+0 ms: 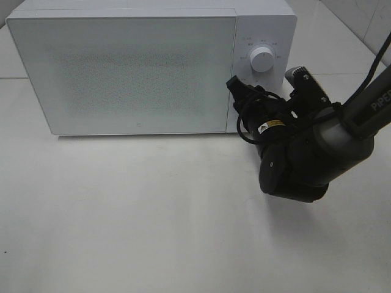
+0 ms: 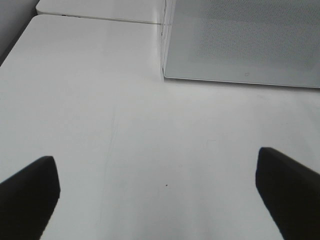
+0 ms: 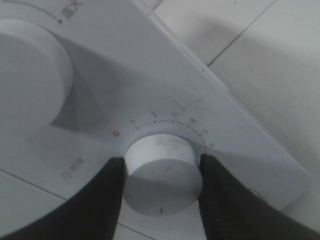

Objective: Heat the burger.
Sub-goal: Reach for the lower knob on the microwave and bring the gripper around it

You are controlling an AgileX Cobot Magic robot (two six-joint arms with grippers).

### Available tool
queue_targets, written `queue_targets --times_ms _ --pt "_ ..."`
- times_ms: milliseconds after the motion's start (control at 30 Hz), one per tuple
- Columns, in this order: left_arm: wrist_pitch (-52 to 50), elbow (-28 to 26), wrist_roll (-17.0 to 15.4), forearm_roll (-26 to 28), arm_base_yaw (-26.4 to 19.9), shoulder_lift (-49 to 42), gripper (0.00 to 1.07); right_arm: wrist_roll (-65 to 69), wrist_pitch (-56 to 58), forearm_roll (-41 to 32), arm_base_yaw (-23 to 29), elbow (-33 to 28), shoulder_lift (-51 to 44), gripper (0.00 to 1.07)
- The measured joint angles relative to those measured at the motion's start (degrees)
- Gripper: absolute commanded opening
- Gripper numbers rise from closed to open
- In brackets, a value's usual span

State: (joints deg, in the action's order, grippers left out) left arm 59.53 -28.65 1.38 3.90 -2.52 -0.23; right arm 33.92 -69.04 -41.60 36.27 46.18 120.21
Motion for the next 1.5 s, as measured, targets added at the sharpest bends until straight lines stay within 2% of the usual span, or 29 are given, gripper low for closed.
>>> queue_targets --times_ms 333,467,1000,1500 --pt "0.0 0.0 0.0 0.0 0.0 0.0 1.0 17.3 -0.5 2.1 -0.6 -0.8 0.0 0.06" --pt "0.0 0.0 0.0 0.0 0.0 0.0 1.0 19.9 -0.6 2.1 -0.6 -0.8 0.0 0.06" --pt "0.0 0.0 0.0 0.0 0.0 0.0 1.0 48.1 -1.0 1.2 -0.6 -0.9 0.0 0.07" --pt "0.0 0.0 0.0 0.0 0.0 0.0 1.0 48.8 -1.0 0.8 -0.4 -0.9 -0.1 0.1"
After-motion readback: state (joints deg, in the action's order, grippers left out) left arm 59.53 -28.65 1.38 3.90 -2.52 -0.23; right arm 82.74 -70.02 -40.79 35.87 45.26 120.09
